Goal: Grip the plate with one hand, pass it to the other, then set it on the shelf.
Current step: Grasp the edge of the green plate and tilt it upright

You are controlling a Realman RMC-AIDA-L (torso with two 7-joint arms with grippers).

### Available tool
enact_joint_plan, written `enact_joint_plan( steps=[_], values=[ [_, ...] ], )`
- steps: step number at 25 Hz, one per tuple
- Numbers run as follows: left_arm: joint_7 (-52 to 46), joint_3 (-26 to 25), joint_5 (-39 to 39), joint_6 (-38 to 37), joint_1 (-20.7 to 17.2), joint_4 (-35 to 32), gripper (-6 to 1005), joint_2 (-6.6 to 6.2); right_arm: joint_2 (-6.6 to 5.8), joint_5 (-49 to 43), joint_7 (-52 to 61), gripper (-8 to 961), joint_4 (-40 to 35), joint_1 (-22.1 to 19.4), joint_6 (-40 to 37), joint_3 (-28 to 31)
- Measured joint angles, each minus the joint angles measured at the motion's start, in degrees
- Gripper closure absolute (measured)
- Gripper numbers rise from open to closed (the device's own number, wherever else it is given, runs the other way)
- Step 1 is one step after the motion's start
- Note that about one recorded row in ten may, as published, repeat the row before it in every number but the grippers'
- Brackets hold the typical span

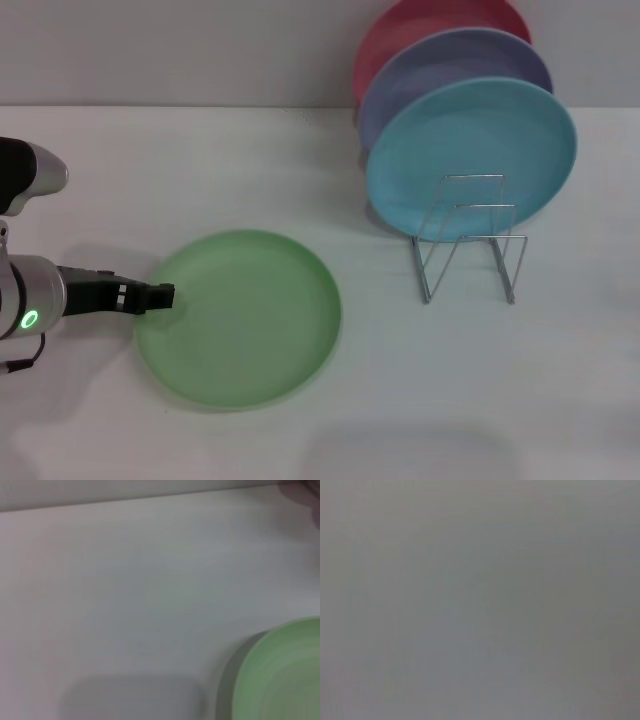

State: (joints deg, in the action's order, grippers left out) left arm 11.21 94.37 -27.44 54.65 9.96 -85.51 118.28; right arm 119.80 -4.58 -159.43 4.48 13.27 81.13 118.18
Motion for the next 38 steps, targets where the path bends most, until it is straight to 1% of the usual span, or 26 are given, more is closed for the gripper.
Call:
enact_joint_plan(
  steps=[8,13,25,30,36,38],
  values=[
    [-0.1,-0.3,-0.3,-0.1,0.9,1.8,273,0.02,0.0,0.0,0.0,120,0.0,0.1,0.0,-0.1],
    [-0.4,-0.3,-0.3,-0.4,2.9,5.0,284,0.1,0.0,0.0,0.0,120,-0.1,0.2,-0.1,-0.2],
    [-1.0,-0.4,-0.5,-0.4,3.3,5.4,311,0.0,-0.08,0.0,0.0,121,0.1,0.3,-0.1,-0.1],
    [-1.0,-0.4,-0.1,-0.6,3.4,5.5,584,0.05,-0.09,0.0,0.0,121,0.1,0.3,-0.1,-0.1],
    [-0.8,-0.4,0.0,-0.6,3.9,6.2,784,0.01,-0.09,0.0,0.0,121,0.1,0.4,-0.1,-0.1],
    [-0.8,-0.4,0.0,-0.5,4.4,6.6,824,-0.05,-0.09,0.0,0.0,121,0.2,0.4,-0.1,-0.1]
  ],
)
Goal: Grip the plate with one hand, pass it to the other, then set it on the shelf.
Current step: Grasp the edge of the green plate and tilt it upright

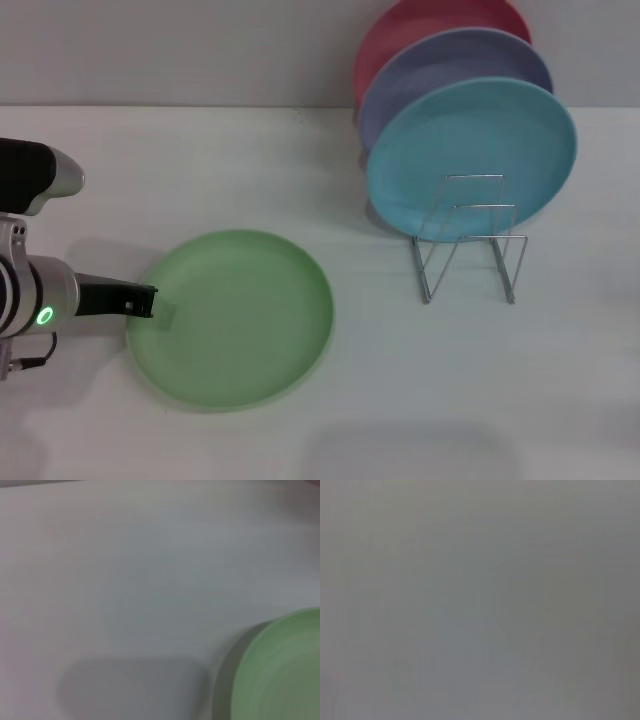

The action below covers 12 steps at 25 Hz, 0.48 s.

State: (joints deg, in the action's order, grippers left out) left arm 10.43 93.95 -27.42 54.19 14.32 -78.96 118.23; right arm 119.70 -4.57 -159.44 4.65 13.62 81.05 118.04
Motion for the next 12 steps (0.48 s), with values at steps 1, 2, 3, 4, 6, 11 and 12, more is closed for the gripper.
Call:
enact_joint_plan(
  steps=[1,2,3,4,6,11,12],
  values=[
    [0.0,0.0,0.0,0.0,0.0,0.0,844,0.0,0.0,0.0,0.0,121,0.0,0.0,0.0,0.0],
    [0.0,0.0,0.0,-0.1,0.0,0.0,864,-0.01,0.0,0.0,0.0,121,0.0,0.0,0.1,0.0],
    [0.0,0.0,0.0,-0.1,0.0,0.0,884,-0.01,0.0,0.0,0.0,121,0.0,0.0,0.1,0.0],
    [0.0,0.0,0.0,-0.2,-0.1,-0.5,904,-0.02,0.0,0.0,0.0,122,0.0,0.0,0.2,0.0],
    [0.3,0.0,0.1,-0.3,-0.3,-1.5,924,-0.04,0.0,0.0,0.0,122,0.0,0.0,0.8,0.0],
    [3.3,-0.2,-0.4,-1.6,-2.0,-5.9,925,-0.04,0.02,0.0,2.6,122,0.6,-0.4,7.0,0.0],
    [3.9,-0.3,-0.5,-2.1,-2.5,-7.7,932,-0.04,0.06,0.0,3.6,122,1.6,-0.6,12.3,0.0]
  ],
)
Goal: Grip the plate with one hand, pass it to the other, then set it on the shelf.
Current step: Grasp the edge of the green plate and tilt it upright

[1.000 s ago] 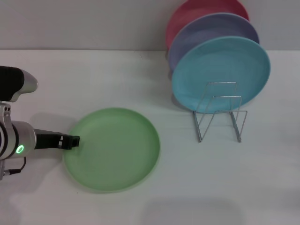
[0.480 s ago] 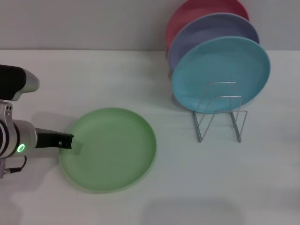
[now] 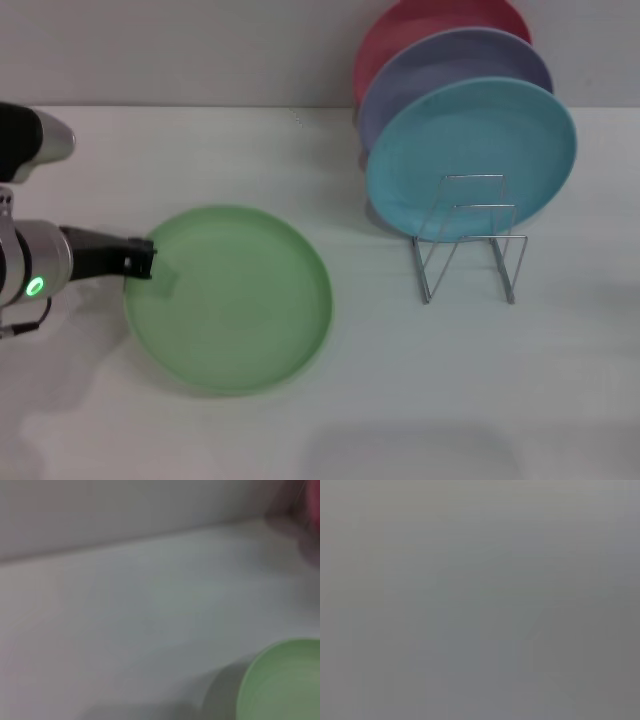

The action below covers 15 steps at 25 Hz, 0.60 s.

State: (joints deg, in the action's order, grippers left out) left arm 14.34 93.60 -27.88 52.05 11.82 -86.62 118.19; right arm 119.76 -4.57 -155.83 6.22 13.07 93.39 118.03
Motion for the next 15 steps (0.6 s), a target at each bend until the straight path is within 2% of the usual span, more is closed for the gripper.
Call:
enact_joint_plan(
  steps=[3,4,5,6,7,8,11,12,13,14,15],
  values=[
    [1.4,-0.3,0.0,-1.5,-0.7,-2.8,954,-0.03,-0.09,0.0,3.5,122,4.2,0.2,6.0,-0.4],
    [1.4,-0.3,0.0,-1.5,-0.7,-2.8,962,-0.03,-0.09,0.0,3.5,122,4.2,0.2,6.0,-0.4],
    [1.8,-0.3,0.0,-2.0,-1.0,-3.6,969,-0.03,-0.54,-0.2,9.7,122,10.4,0.3,5.1,-2.0],
    [2.0,-0.2,0.0,-2.7,-1.3,-4.7,969,-0.03,-0.54,-0.2,9.7,122,10.4,0.3,5.1,-2.0],
    [2.1,-0.2,0.0,-3.1,-1.5,-5.4,970,-0.06,-0.94,-0.7,12.8,122,14.1,0.3,3.4,-3.2],
    [2.3,-0.1,0.0,-3.8,-1.8,-6.8,970,-0.1,-1.55,-3.6,17.6,122,21.9,0.3,-2.4,-5.2],
    [2.9,-0.2,0.1,-4.6,-2.0,-7.7,970,-0.04,-1.62,-16.1,28.3,122,42.4,-0.9,-21.0,-7.0],
    [3.2,-0.1,0.0,-5.3,-2.2,-8.3,969,0.0,-1.62,-16.1,28.3,123,42.4,-0.9,-21.0,-7.0],
    [3.5,0.1,0.0,-6.5,-2.6,-9.0,968,0.05,-2.06,-30.5,41.2,123,58.0,-0.7,-38.6,-9.3],
    [3.5,0.1,0.0,-6.5,-2.6,-9.0,967,0.05,-2.49,-38.1,48.1,123,63.7,0.0,-46.3,-10.6],
    [3.6,0.2,0.0,-8.0,-3.0,-9.3,966,0.04,-2.49,-38.1,48.1,123,63.7,0.0,-46.3,-10.6]
  ],
)
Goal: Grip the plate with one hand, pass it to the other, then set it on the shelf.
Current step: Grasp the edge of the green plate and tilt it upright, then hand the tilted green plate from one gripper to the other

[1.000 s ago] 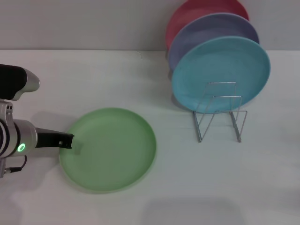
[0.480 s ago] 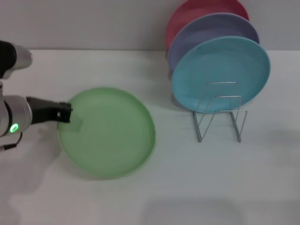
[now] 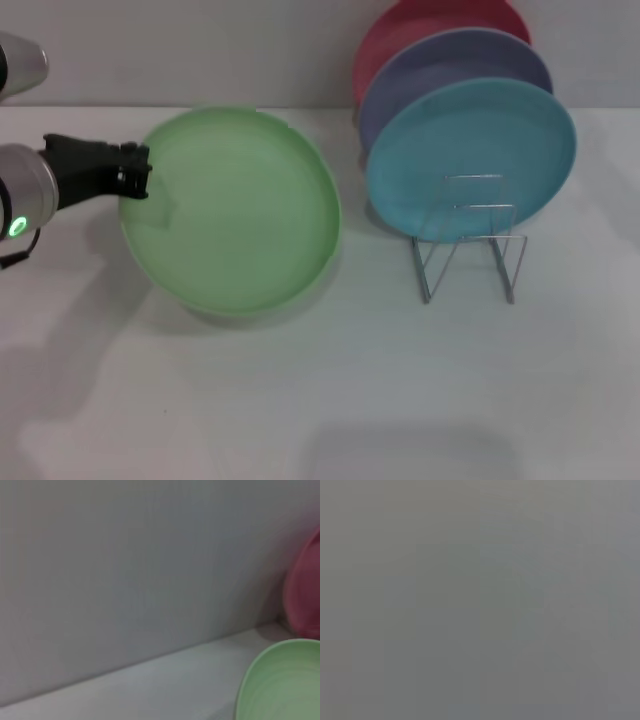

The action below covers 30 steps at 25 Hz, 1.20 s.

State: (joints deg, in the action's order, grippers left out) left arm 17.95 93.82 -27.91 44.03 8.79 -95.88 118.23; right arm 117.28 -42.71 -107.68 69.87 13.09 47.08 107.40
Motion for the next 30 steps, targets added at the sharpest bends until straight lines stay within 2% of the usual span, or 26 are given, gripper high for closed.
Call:
enact_joint_plan(
  steps=[2,3,4,5,6,7,8,9,10,11,12,13,14,15,17,18,25,30],
  values=[
    [0.0,0.0,0.0,-0.4,0.0,0.0,964,-0.02,-1.5,-19.6,19.5,124,9.8,3.9,-14.0,-2.3],
    [0.3,0.1,0.0,-1.2,-0.1,0.1,963,-0.04,-2.74,-36.9,36.9,124,14.1,8.8,-20.9,-2.7],
    [0.3,0.1,0.0,-1.2,-0.1,0.1,962,-0.04,-2.74,-36.9,36.9,124,14.1,8.8,-20.9,-2.7],
    [0.7,0.1,0.0,-1.4,-0.1,0.1,961,-0.01,-3.95,-50.7,51.4,124,15.0,13.9,-22.7,-2.2],
    [0.7,0.1,0.0,-1.4,-0.1,0.1,960,-0.01,-3.95,-50.7,51.4,125,15.0,13.9,-22.7,-2.2],
    [0.8,0.1,0.0,-1.5,-0.1,0.1,959,0.03,-4.73,-58.6,59.7,125,14.6,17.7,-21.5,-2.0],
    [0.9,0.2,-0.1,-1.7,-0.1,0.0,958,0.1,-5.69,-70.0,71.0,125,13.1,24.4,-15.3,-2.0],
    [0.9,0.2,-0.1,-1.7,-0.1,0.0,957,0.1,-5.69,-70.0,71.0,125,13.1,24.4,-15.3,-2.0],
    [0.9,0.3,-0.1,-1.9,-0.1,0.0,956,0.13,-6.04,-76.9,77.4,126,10.0,29.8,-6.1,-1.9],
    [0.9,0.3,-0.1,-1.9,-0.1,0.0,955,0.13,-6.04,-76.9,77.4,126,10.0,29.8,-6.1,-1.9],
    [0.9,0.4,-0.1,-1.9,0.0,0.0,954,0.14,-6.05,-78.5,78.7,126,8.2,31.8,-1.5,-1.9],
    [0.9,0.6,-0.1,-2.2,0.3,0.1,953,0.14,-5.78,-81.4,79.6,126,4.0,35.8,7.2,-2.3],
    [0.9,0.6,-0.1,-2.2,0.3,0.1,952,0.14,-5.78,-81.4,79.6,126,4.0,35.8,7.2,-2.3],
    [0.9,0.7,-0.1,-2.3,0.3,0.1,951,0.13,-5.3,-84.7,79.9,126,0.3,38.9,13.6,-2.8],
    [0.9,0.8,-0.1,-2.4,0.6,0.1,948,0.12,-4.97,-86.8,80.2,127,-1.2,40.0,16.0,-3.3],
    [0.9,0.8,-0.1,-2.4,0.7,0.2,947,0.16,-4.3,-91.0,81.0,127,-3.0,41.6,19.2,-4.6],
    [0.9,0.8,-0.1,-2.5,0.9,0.2,940,0.19,-3.46,-95.4,81.7,126,-5.1,43.0,23.3,-7.1],
    [0.7,1.0,-0.1,-2.5,1.0,0.3,935,0.23,-3.42,-96.1,81.3,126,-8.2,43.5,22.4,-9.1]
  ],
)
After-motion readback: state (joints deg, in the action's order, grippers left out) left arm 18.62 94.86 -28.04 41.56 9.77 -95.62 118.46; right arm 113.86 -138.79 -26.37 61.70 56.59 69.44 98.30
